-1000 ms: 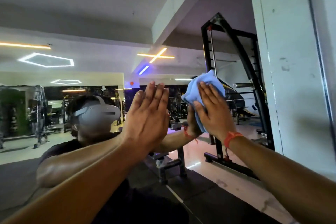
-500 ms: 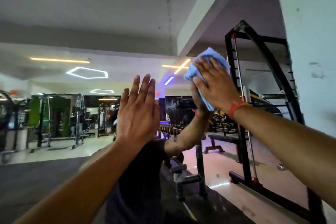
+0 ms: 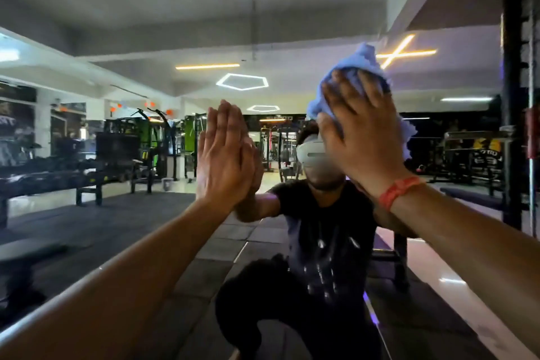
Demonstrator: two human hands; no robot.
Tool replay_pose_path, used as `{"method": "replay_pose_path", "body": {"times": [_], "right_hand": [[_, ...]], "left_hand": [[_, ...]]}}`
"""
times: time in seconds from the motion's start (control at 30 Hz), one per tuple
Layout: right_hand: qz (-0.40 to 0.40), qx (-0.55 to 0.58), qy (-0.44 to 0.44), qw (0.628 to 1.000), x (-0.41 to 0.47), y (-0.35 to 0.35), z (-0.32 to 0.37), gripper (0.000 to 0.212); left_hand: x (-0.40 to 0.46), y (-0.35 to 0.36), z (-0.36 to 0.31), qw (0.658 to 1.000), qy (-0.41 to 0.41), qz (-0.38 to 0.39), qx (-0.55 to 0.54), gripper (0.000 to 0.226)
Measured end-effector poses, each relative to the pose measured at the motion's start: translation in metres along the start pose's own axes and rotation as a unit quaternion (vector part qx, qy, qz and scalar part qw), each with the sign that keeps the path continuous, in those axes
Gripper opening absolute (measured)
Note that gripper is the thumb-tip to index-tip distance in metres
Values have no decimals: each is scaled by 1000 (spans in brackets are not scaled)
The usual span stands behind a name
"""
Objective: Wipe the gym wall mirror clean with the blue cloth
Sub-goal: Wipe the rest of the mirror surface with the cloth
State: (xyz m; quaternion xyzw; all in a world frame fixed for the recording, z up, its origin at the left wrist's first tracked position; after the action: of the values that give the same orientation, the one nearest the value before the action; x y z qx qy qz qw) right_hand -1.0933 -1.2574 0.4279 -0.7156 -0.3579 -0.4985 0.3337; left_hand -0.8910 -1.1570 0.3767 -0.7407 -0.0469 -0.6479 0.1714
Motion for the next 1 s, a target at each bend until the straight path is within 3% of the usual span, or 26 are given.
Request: {"method": "replay_pose_path", "body": {"times": [0.1, 0.17, 0.4, 0.5, 0.63, 0.7, 0.77, 0.87, 0.93, 1.0], "right_hand": [[113, 39, -165, 979, -67, 29, 47, 53], [149, 38, -212, 965, -87, 31, 43, 53], [92, 71, -121, 986, -89, 25, 37, 55], [90, 40, -84, 992, -80, 29, 42, 56], [83, 38, -10, 996, -47, 55, 76, 58], [124, 58, -55, 989, -64, 73, 101, 59], [194, 61, -163, 965, -116, 82, 115, 57], [236, 46, -272, 932, -162, 55, 88, 52], [187, -9, -257, 948, -139, 35, 54, 51], [122, -27, -143, 982, -101, 24, 30, 53]], "left_hand": [[-19, 5, 1, 999, 49, 13, 11, 61], [-28, 5, 3, 997, 70, 35, 10, 61], [-56, -2, 21, 976, 162, 133, 54, 61], [-65, 5, 17, 979, 127, 143, 75, 65], [-78, 10, 15, 990, 83, 99, 60, 63], [-82, 11, 20, 990, 92, 93, 50, 61], [-84, 14, 24, 989, 102, 98, 45, 60], [-82, 12, 23, 993, 81, 81, 34, 60], [-83, 6, 13, 995, 64, 68, 23, 78], [-83, -4, 2, 997, 60, 55, 8, 100]]}}
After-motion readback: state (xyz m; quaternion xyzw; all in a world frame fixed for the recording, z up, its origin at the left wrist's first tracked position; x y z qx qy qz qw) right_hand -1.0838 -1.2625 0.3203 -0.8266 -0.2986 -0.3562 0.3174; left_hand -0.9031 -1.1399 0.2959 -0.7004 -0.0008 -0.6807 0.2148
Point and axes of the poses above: each hand's wrist, its own x-axis towards the middle knuckle, its own y-axis out of the palm, z = x × y, the point moved 8 cm from there along x, towards the middle knuckle, and after that the axes turned 12 degrees about x, right-handed, at the moved point
